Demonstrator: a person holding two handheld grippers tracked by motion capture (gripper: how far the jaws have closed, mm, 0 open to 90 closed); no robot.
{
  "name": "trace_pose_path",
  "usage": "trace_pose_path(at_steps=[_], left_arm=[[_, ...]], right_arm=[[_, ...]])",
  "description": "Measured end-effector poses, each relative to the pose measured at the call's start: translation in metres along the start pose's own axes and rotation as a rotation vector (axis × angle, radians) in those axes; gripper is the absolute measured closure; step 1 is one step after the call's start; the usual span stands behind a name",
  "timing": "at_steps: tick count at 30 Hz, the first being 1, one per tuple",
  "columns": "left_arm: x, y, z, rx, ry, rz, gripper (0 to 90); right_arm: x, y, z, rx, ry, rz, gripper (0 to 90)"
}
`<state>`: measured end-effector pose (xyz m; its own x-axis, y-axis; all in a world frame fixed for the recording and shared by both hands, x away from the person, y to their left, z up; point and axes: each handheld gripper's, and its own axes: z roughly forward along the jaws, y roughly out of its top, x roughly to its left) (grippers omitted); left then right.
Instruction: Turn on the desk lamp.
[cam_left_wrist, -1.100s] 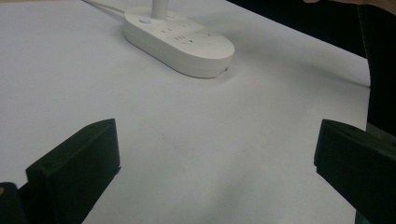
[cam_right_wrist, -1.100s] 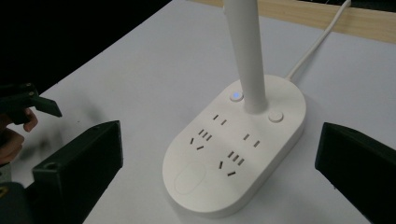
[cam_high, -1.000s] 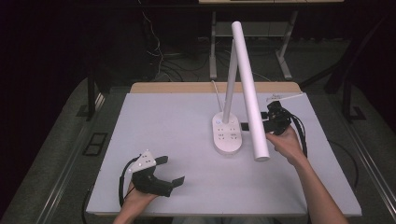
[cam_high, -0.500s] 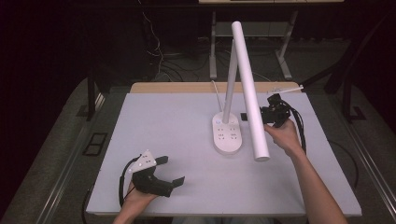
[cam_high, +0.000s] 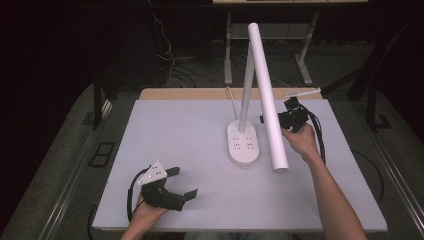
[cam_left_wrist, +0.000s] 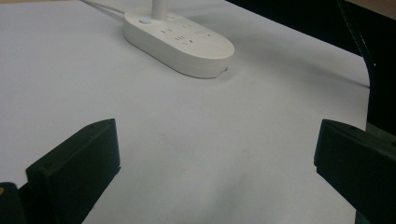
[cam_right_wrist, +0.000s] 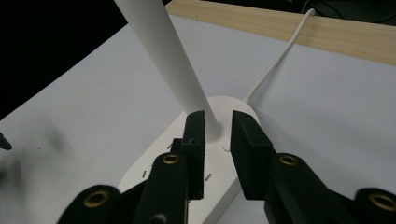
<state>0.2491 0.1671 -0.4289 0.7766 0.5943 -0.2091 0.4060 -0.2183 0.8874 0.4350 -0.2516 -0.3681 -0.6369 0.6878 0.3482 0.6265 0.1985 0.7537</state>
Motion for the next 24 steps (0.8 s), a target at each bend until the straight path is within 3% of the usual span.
trace_pose_path(at_steps=[9,24], left_arm=[[0.001,0.0,0.0,-0.001,0.003,0.0,0.0],[0.001,0.0,-0.001,-0.002,0.003,0.0,0.0]], right_arm=[[-0.006,-0.003,0.015,0.02,0.02,0.024,89.0],[-0.011,-0.007,0.037,0.025,0.01,0.045,89.1]])
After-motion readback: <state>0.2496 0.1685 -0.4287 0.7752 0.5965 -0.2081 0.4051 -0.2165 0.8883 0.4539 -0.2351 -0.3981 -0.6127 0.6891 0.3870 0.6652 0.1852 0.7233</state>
